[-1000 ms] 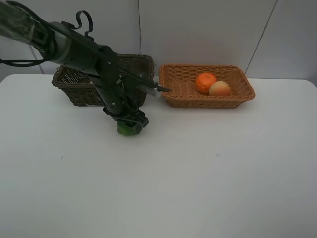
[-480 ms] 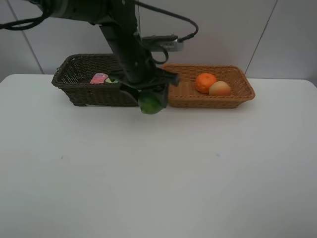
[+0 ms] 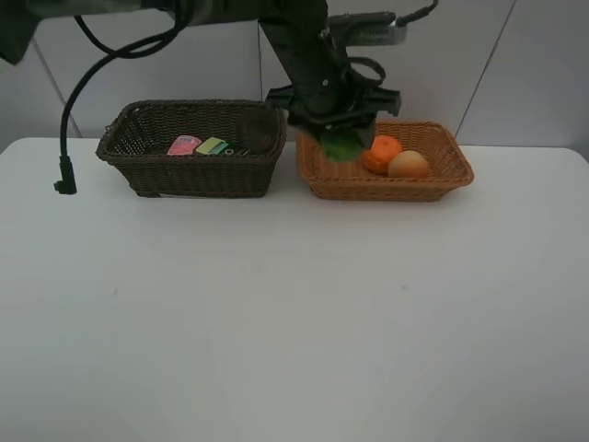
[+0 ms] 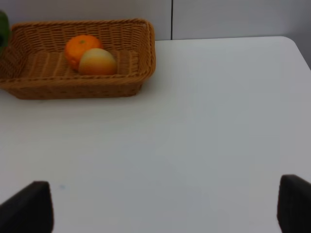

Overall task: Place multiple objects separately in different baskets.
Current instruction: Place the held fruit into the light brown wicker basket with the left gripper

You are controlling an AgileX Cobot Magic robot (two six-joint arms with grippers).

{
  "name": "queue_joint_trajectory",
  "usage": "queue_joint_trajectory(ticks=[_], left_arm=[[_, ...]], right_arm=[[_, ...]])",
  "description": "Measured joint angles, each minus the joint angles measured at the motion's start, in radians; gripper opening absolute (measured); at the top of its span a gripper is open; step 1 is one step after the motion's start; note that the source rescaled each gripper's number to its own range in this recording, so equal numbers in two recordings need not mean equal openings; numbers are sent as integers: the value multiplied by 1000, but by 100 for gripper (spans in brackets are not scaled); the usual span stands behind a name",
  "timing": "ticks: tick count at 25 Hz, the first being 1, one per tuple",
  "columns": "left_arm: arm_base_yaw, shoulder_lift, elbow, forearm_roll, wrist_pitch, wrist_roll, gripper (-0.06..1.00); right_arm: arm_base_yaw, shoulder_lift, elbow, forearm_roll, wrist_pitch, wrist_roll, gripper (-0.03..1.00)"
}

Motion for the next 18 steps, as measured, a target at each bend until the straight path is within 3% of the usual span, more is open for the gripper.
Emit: queue_joint_trajectory(ticks=[5, 7, 13, 18], left_arm=[[-4, 36, -5, 185, -162, 9, 78], [-3, 47, -5, 224, -234, 9, 78], [-1, 126, -8, 262, -393, 10, 78], [11, 192, -8, 266, -449, 10, 78]], right_arm=[[0, 0, 0, 0, 0, 0, 100], [0, 0, 0, 0, 0, 0, 100], [0, 0, 0, 0, 0, 0, 100], [0, 0, 0, 0, 0, 0, 100]])
